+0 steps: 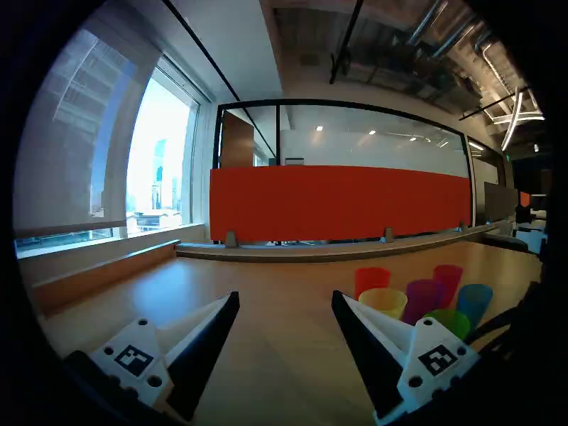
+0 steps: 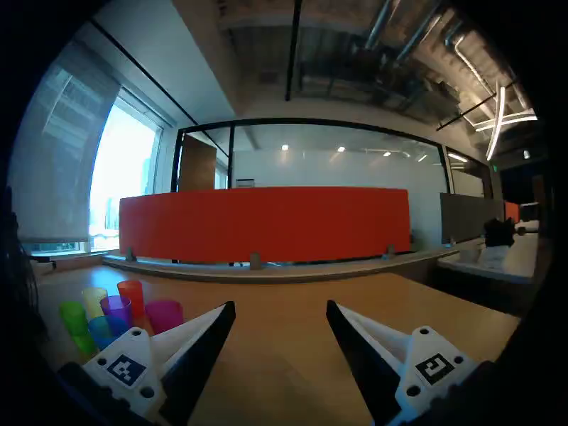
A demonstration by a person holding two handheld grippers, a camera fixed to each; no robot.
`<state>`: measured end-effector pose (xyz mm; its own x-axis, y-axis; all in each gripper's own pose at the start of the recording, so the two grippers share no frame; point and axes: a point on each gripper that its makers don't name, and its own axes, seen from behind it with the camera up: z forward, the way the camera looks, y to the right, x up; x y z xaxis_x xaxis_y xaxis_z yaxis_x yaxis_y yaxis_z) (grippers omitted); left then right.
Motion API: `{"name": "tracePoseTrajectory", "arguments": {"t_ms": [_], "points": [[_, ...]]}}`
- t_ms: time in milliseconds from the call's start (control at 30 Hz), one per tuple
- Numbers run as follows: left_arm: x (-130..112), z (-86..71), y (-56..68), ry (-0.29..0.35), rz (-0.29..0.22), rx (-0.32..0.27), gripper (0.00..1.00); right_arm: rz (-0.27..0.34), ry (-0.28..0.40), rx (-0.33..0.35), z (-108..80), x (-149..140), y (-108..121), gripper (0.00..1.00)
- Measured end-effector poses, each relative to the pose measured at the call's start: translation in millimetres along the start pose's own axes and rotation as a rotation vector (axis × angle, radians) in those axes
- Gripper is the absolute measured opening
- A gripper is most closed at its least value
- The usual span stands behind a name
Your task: Pour water
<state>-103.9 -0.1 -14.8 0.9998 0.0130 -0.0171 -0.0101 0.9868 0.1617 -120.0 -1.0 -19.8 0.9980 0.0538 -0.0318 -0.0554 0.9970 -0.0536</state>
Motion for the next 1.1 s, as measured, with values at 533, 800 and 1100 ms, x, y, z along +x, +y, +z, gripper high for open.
{"name": "tracePoseTrajectory", "arguments": {"t_ms": [533, 800, 1100], "points": [[0, 0.2, -0.5, 0.000, 0.000, 0.000, 0.97, -0.019, -0.045, 0.006, 5.3, -14, -1, 0.99], [0, -0.2, 0.5, 0.000, 0.000, 0.000, 0.97, -0.023, -0.047, 0.002, 6.1, -13, -1, 0.99], [0, 0.0, -0.6, 0.000, 0.000, 0.000, 0.97, -0.023, -0.047, 0.001, 5.2, -13, -1, 0.99]]}}
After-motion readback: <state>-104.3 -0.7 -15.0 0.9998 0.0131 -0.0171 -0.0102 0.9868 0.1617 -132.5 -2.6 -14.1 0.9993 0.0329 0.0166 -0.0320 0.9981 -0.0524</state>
